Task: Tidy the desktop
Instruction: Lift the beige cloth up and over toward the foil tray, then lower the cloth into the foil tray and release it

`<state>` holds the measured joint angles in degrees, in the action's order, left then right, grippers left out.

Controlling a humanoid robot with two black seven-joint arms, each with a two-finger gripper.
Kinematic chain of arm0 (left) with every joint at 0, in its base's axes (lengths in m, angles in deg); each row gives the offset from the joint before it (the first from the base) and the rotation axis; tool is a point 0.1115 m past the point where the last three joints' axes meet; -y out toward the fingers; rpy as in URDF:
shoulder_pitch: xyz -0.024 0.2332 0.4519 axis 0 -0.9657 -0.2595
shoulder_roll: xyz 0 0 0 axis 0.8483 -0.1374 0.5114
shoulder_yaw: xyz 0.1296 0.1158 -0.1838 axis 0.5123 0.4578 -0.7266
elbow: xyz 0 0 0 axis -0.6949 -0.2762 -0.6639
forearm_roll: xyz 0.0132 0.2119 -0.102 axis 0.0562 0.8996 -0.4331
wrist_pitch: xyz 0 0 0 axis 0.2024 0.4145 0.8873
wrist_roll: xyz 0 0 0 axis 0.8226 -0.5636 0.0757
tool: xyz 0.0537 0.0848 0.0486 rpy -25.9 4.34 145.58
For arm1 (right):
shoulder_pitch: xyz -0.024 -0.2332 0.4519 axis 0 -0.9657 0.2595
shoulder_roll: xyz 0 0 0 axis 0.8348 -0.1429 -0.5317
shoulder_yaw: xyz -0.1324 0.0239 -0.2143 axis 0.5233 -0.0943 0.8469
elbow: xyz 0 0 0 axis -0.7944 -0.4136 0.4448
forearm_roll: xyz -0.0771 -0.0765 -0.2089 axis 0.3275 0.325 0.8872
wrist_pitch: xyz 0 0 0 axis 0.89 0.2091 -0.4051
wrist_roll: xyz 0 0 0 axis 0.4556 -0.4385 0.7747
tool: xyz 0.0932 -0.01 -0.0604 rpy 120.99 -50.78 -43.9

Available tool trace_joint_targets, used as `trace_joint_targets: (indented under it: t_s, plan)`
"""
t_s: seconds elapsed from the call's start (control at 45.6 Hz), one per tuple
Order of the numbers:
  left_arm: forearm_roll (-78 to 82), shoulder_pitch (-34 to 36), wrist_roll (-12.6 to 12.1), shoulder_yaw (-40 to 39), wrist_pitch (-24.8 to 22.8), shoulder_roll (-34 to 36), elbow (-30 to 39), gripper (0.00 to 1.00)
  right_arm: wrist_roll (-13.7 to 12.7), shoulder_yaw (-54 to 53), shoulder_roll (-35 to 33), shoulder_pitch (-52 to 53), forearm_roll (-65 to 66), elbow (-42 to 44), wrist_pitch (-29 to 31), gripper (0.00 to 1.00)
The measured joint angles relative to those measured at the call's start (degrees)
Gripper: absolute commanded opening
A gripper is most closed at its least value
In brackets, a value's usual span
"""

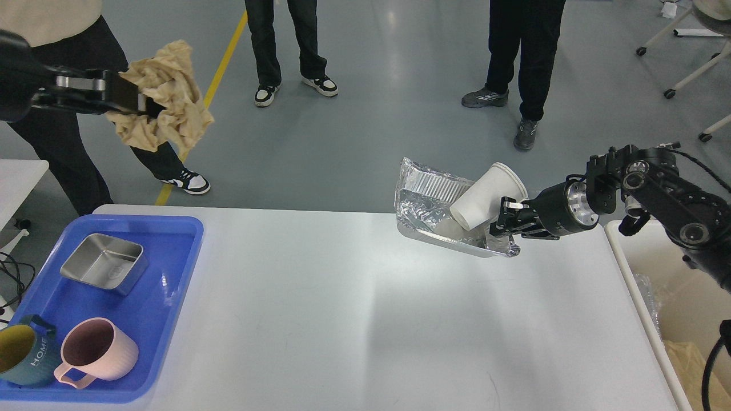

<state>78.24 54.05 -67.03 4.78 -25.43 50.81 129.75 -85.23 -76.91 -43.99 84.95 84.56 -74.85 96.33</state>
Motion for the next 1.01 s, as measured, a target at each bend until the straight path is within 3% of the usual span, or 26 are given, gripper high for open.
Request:
trace_joint_targets:
  t_s: [0.219, 0.439, 0.592, 0.834, 1.009]
  plan:
    - [-3.4, 10.3, -3.8, 1.3, 0.0, -19.0, -8.4, 0.0, 0.0, 0.0, 0.0, 0.1, 0.0, 0.0, 0.0, 0.0]
    - [-3.6, 17.7, -4.4, 5.5, 0.0, -38.8, -25.3, 0.0, 0.0, 0.0, -0.4, 0.2, 0.0, -0.5, 0.0, 0.0]
    - [-2.7, 17.3, -4.0, 8.4, 1.9, -47.9, -33.9, 0.0, 0.0, 0.0, -0.6, 0.2, 0.0, -1.4, 0.0, 0.0]
    - [-1.1, 11.4, -2.1, 14.3, 10.7, -63.7, -47.3, 0.01, 0.0, 0.0, -1.3, 0.2, 0.0, -2.4, 0.0, 0.0]
    - [1.0, 6.7, -1.8, 14.8, 14.7, -71.9, -52.6, 0.01, 0.0, 0.0, -1.8, 0.2, 0.0, -3.3, 0.1, 0.0]
